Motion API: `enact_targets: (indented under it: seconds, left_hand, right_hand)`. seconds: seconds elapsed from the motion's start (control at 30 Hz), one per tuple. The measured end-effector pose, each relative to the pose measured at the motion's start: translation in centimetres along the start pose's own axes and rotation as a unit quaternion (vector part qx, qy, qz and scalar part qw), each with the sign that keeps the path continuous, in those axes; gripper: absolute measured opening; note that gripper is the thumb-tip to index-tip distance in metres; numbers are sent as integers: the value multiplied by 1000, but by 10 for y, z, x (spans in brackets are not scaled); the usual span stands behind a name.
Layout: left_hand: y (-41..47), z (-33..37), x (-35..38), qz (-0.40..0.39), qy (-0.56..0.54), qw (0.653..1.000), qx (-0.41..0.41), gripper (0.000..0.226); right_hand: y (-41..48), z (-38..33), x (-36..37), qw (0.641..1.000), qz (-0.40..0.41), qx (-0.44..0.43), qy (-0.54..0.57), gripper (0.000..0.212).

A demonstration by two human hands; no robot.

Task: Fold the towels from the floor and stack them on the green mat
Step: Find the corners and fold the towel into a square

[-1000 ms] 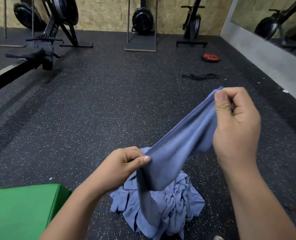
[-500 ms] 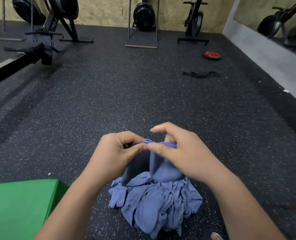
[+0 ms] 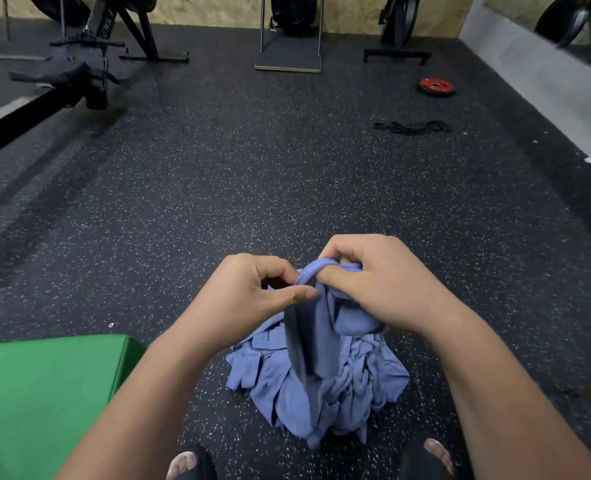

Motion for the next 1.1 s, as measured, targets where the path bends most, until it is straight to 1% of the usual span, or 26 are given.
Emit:
enact_targets:
  seconds: [0.1, 0.2, 0.37, 0.43, 0.5, 0.6, 0.7, 0.77, 0.87, 0.93, 1.1]
  left_hand:
    - [0, -7, 6, -42, 16, 999, -21, 20]
    - [3, -21, 10, -48, 51, 997, -38, 18]
    - [9, -40, -6, -20, 159, 986, -40, 18]
    - [8, -48, -20, 0, 182, 982, -54, 20]
    - [7, -54, -35, 27, 188, 979, -72, 21]
    - [5, -60, -51, 60, 201, 974, -87, 16]
    - [3, -58, -56, 83, 216, 970, -77, 19]
    - [2, -48, -55, 98, 224, 969, -47, 22]
    - [1, -30, -45, 106, 203, 973, -1, 26]
    - [2, -19, -34, 101, 193, 976, 22, 24]
    - [3, 2, -12, 79, 161, 983, 44, 17]
  right_hand:
    - [-2, 0, -9, 998, 57, -7, 18, 9]
    - [-4, 4, -23, 990, 136, -15, 44, 9]
    - [-10, 17, -54, 958, 275, -13, 86, 7]
    - [-9, 27, -64, 948, 301, -3, 100, 4]
    - [-7, 36, -69, 946, 307, 11, 104, 5]
    - [-7, 41, -69, 951, 299, 22, 76, 6]
    - [-4, 44, -64, 958, 283, 36, 39, 7]
    - [-2, 48, -59, 963, 265, 49, 23, 6]
    - [2, 50, -45, 973, 221, 58, 7, 1]
    - [4, 44, -32, 983, 178, 50, -1, 14]
    - [7, 20, 7, 1000, 22, 19, -10, 63]
Point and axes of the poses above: each hand's wrist, its own y-axis towards the middle knuckle, its own x-axis out of the palm, z = x × y, the point moved 5 cm from there along y, towards the middle knuckle, and after that the axes turned 5 degrees about x, right-handed, at the moved point
